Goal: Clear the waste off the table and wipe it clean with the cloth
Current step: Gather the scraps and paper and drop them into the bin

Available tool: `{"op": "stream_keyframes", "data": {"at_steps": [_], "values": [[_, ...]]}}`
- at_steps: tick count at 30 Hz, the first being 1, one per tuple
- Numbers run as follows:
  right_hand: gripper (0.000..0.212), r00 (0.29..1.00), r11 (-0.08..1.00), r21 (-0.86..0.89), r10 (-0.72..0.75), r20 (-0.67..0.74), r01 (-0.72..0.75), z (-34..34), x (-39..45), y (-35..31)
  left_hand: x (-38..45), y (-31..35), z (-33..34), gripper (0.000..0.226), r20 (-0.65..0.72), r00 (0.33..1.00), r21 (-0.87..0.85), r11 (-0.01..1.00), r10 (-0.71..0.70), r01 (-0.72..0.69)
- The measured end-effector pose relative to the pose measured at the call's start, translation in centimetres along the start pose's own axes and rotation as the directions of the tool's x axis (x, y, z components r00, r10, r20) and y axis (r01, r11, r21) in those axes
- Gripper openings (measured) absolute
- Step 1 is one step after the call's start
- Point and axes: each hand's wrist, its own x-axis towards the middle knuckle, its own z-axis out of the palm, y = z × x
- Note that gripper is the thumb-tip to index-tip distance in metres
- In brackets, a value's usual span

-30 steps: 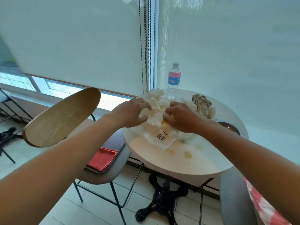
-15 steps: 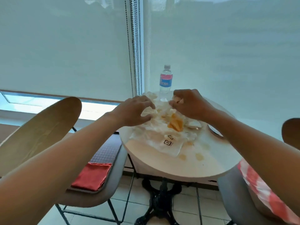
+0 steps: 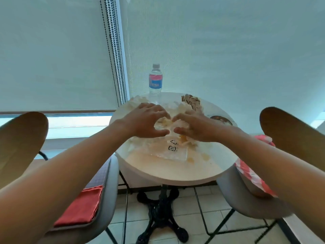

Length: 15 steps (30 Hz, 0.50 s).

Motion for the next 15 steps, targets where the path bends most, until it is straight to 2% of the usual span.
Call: {"op": "stream_keyframes", "data": {"at_steps": [5,9,15], "values": [[0.043,1.0,0.994,-0.103,-0.016,0.018,0.017,2.1,-0.3,0.8,-0.9,0.0,0.3,0.065,0.01,1.0,-0.013,1.0,0.006,-0.005],[0.033,0.997,0.997,-0.02,-0.069,-0.031,0.069,2.9,0.4,1.4,-2.0,0.4,0.2,0.063,0.0,1.0,-0.03,0.999,0.03,-0.03],[0.025,0.978,0.978,0.035,-0.202,-0.057,0.204,2.9,1.4,1.5,-2.3,0.5,0.2,0.045,0.065,0.996,-0.059,0.997,0.054,-0.05]]}}
